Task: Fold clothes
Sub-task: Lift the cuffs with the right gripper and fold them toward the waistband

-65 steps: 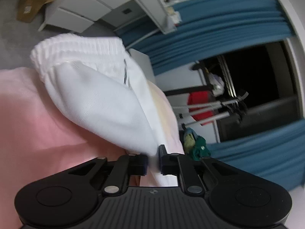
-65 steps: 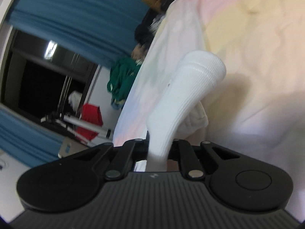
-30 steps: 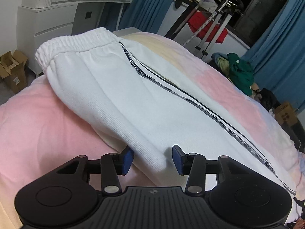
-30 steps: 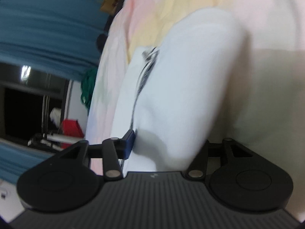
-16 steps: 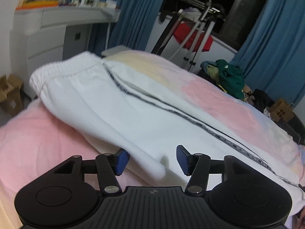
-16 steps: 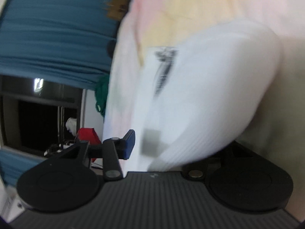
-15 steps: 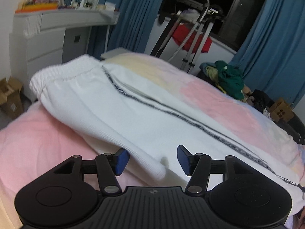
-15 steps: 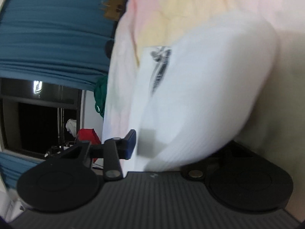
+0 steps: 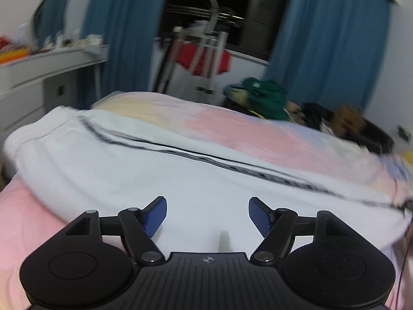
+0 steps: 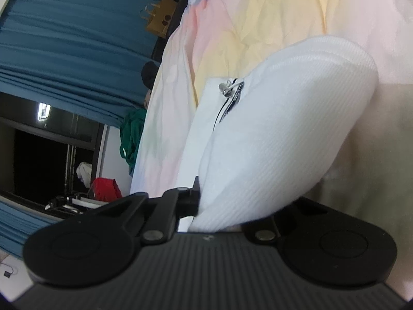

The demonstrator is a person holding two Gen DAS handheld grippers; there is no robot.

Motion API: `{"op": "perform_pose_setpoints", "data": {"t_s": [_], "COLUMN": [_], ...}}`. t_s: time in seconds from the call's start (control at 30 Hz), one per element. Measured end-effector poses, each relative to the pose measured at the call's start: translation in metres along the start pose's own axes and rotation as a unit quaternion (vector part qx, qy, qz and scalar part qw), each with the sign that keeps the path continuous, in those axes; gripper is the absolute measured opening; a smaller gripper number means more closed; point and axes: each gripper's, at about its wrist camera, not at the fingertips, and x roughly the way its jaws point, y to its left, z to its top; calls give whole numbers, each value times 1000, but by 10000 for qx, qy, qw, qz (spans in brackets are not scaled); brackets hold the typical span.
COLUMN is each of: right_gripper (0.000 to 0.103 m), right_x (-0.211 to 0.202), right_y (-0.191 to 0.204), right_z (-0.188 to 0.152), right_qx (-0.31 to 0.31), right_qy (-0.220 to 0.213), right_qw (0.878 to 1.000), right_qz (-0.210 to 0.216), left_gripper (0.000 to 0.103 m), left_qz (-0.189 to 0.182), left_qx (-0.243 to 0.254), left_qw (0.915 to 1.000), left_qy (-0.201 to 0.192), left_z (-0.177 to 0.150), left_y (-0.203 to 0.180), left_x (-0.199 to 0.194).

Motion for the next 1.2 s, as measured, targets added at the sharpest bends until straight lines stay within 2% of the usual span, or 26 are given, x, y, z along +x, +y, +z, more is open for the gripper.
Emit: {"op": "perform_pose_setpoints", "data": {"t_s": [0.13,0.3,0.4,0.5,0.53,0.63,0.77,0.83,0.93,1.03,1.1,1.2], "right_gripper": [16,16,16,16,16,16,16,16,16,16,16,16], "right_x": [-4,-5,-2,-1,1,1,-6,-13,-28,-44,-51,-49], "right_y": [0,-2,0,8,14,34,79,106,150,187,202,194], "right_z": [2,3,5,3,1,-6,-24,-40,-86,-153,-206,-281], "right_qx": [-80,-108,-252,-509,-664,-1149,-2101,-2751,-3986,-5162,-5900,-6749], "right_qy": [-212,-272,-293,-423,-495,-717,-1096,-1317,-1725,-1913,-1907,-1510], "right_qw": [9995,9991,9988,9974,9963,9907,9715,9523,9007,8341,7825,7182], "right_qz": [207,304,294,289,240,131,29,-10,9,347,577,761], "left_gripper": [74,78,78,78,78,79,80,80,80,80,80,80], "left_qz": [136,306,595,584,574,579,513,492,472,426,394,355], "left_qx": [355,797,749,554,594,843,734,713,699,629,560,464], "left_qw": [9992,9959,9954,9921,9902,9886,9900,9903,9907,9917,9924,9932], "left_qy": [-133,-299,82,958,1123,1105,1095,1081,1064,1041,1023,1003], "left_z": [2,5,5,-6,-10,-13,-12,-12,-10,-8,-7,-6], "left_y": [-9,-20,-8,5,7,7,12,14,14,15,14,15], "left_x": [18,40,68,98,105,110,112,111,108,106,101,97]}}
